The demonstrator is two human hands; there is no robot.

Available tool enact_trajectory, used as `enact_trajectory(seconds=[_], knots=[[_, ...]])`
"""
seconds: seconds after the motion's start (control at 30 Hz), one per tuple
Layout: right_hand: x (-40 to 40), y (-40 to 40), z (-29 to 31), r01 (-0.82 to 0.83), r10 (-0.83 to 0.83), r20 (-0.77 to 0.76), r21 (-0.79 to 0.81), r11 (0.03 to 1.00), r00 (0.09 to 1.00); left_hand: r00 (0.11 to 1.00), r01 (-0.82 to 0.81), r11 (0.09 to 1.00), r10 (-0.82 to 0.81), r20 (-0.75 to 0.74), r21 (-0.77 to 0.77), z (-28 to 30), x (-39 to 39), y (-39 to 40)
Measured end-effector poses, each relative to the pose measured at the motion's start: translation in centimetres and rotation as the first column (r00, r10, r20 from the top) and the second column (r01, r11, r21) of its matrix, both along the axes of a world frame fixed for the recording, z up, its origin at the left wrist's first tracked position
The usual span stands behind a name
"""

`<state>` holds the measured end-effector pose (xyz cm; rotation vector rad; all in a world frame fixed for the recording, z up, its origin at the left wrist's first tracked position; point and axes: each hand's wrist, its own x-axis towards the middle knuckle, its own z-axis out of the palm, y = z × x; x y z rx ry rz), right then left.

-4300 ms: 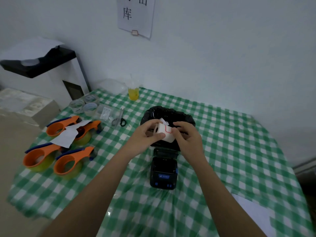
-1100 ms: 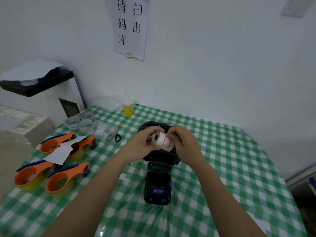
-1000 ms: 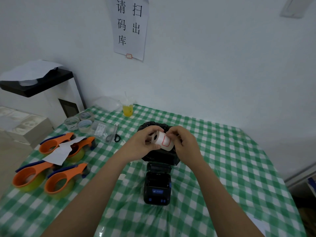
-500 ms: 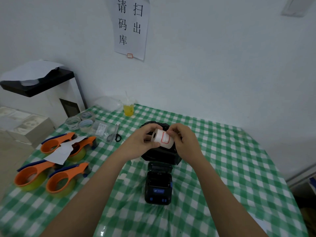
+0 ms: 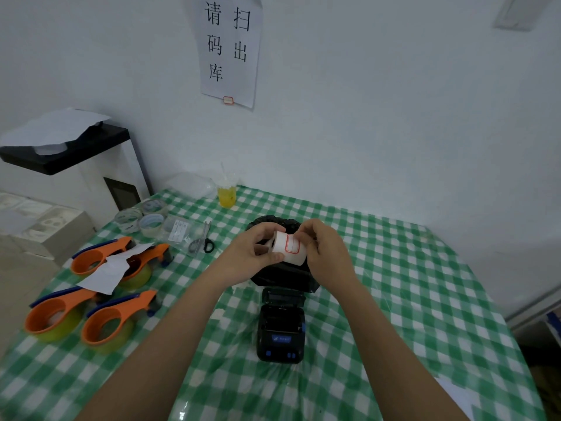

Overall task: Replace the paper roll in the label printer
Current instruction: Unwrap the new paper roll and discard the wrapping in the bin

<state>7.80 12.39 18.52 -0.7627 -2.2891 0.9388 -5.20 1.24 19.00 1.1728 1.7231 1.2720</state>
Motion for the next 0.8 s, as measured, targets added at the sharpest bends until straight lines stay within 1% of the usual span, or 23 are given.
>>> enact_trajectory(seconds=[0.2, 0.37, 0.47, 0.63, 0.8], knots=[[0.47, -0.39, -0.36, 0.015, -0.014, -0.051, 0.004, 1.0, 0.999, 1.0, -0.001, 1.0, 0.002, 0.002, -0.028, 0.02, 0.08, 0.07], [0.6, -0.51, -0.11, 0.019, -0.018, -0.062, 0.014, 1.0, 0.998, 1.0, -0.01, 1.0, 0.01, 0.004, -0.029, 0.03, 0.07, 0.18], [0.67, -0.48, -0.38, 0.042, -0.037, -0.087, 0.048, 0.998, 0.996, 1.0, -0.012, 0.999, 0.012, -0.001, -0.035, -0.12, 0.08, 0.4], [0.76, -0.41, -0.77, 0.067, -0.041, -0.165, 0.152, 0.986, 0.985, 1.0, -0.002, 0.999, 0.002, -0.005, -0.033, -0.12, 0.22, 0.66], [0.77, -0.37, -0.8, 0.06, -0.038, -0.196, 0.106, 0.993, 0.98, 0.999, -0.031, 0.999, 0.032, 0.005, -0.043, -0.2, 0.15, 0.78]])
